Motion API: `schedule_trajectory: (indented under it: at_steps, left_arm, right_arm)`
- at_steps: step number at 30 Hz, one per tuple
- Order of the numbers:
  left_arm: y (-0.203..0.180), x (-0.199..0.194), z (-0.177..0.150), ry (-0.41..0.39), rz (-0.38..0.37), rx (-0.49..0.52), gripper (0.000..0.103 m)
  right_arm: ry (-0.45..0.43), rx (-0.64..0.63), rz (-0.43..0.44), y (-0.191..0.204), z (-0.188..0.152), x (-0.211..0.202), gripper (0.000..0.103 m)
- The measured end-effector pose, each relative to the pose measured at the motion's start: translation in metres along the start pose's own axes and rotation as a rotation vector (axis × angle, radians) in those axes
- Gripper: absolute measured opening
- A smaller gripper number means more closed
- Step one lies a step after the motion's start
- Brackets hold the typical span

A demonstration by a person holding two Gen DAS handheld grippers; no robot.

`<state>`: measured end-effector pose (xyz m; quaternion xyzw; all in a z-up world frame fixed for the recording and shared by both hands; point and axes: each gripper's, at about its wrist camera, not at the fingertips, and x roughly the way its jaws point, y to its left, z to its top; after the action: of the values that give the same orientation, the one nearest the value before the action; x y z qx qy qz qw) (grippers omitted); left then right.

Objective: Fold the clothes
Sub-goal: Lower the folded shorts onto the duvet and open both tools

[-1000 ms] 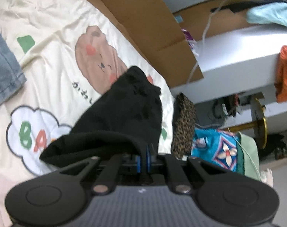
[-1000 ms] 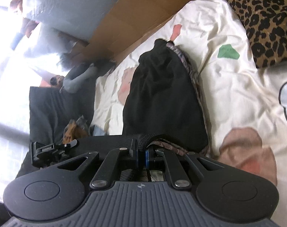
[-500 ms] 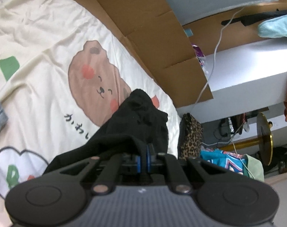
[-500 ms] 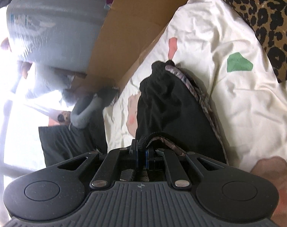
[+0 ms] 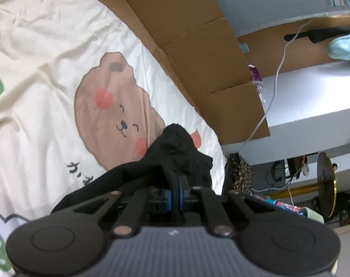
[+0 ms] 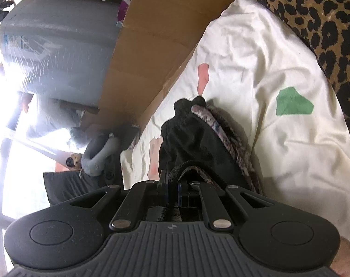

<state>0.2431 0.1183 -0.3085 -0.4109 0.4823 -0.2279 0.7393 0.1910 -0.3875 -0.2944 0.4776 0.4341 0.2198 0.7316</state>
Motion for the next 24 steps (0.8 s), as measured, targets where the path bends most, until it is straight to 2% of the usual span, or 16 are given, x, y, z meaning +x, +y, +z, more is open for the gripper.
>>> schedule_trajectory:
  at_steps: [9,19,20,22,23,24]
  left_arm:
    - [0.005,0.025,0.018,-0.007,-0.007,-0.029,0.006]
    - [0.04,0.042,0.022,-0.024,0.02,-0.111,0.006]
    - [0.041,0.044,0.023,-0.019,0.008,-0.112,0.006]
    - [0.041,0.047,0.025,0.008,-0.028,-0.122,0.015]
    - [0.04,0.049,0.026,0.028,-0.039,-0.132,0.029]
    - [0.039,0.051,0.027,0.045,-0.05,-0.136,0.038]
  right_arm:
    - [-0.037,0.039,-0.01,-0.012,0.017,0.019,0.006]
    - [-0.042,0.058,-0.058,-0.031,0.028,0.039,0.006]
    - [-0.038,0.061,-0.058,-0.033,0.029,0.04,0.009]
    - [-0.03,0.066,-0.056,-0.036,0.031,0.043,0.011]
    - [-0.027,0.063,-0.042,-0.034,0.031,0.042,0.026]
    - [-0.024,0.06,-0.028,-0.032,0.031,0.042,0.049]
